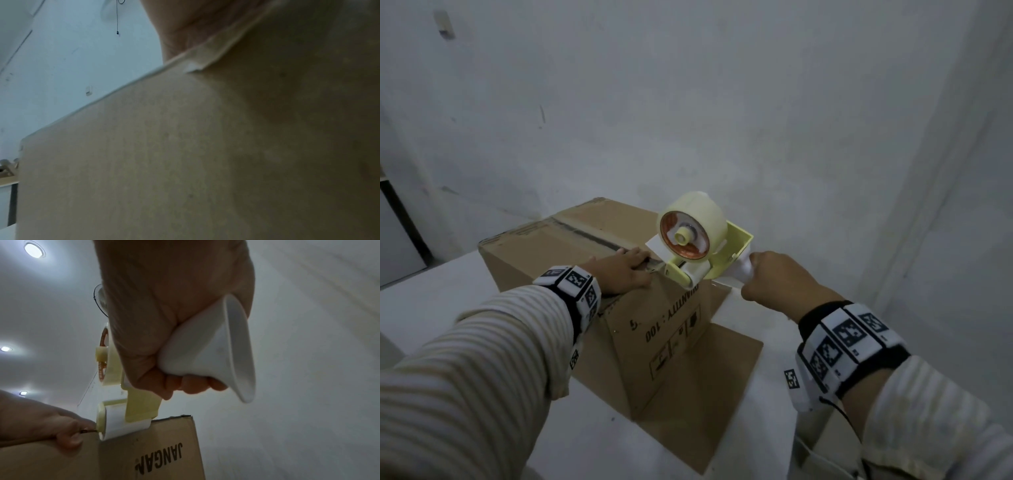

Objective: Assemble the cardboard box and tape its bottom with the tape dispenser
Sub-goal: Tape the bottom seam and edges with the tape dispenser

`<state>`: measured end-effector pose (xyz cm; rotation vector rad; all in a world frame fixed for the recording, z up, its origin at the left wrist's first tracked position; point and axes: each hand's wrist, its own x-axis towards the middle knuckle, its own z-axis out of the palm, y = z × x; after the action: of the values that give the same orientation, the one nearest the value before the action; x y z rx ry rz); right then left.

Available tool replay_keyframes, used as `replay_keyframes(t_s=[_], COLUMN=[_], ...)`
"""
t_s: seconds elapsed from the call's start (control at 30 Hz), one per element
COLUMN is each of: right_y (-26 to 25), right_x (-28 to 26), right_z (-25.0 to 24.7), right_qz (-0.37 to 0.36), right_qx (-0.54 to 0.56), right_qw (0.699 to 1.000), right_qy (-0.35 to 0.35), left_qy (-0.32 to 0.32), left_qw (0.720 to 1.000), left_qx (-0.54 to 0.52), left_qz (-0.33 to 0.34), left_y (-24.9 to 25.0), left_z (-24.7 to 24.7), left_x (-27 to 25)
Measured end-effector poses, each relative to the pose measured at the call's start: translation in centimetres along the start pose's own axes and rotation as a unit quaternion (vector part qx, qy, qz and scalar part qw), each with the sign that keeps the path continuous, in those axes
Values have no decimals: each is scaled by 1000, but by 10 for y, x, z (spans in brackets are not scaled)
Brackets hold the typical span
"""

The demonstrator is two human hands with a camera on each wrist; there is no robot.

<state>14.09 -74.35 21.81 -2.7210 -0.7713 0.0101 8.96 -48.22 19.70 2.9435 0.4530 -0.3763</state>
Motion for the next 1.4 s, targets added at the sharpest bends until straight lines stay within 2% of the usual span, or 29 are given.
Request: replay_keyframes(t_s=[0.13,0.27,0.43,0.57,0.73,0.93,1.03,1.17,1.4], right_y=[-2,-9,-9,-9,-7,9,8,9,11], right_x=[-8,-6,-3,-12,-26,-24,-17,-11,-6], right_z=[1,17,42,49,55,48,39,34,41], right_qz=[-2,-4,24,44,56,126,123,122,115], right_qx=[-3,-5,25,90,146,192,196,219,228], right_qw=[1000,1000,999,995,988,973,972,966,965], right_qy=[7,3,-5,-8,-19,8,35,64,61], left_qy=[-16,-15,-4,-6,27,29,49,93,128], left_qw=[1000,999,998,994,993,1000,998,993,970], left_qx=[-4,39,65,104,103,0,28,72,195], left_qz=[0,26,16,33,43,10,-21,12,64], left_y=[4,24,24,23,23,31,50,61,53], left_z=[-1,-1,7,9,13,5,3,16,29], left_x=[-1,-10,-9,-10,-12,-3,-6,-7,-15])
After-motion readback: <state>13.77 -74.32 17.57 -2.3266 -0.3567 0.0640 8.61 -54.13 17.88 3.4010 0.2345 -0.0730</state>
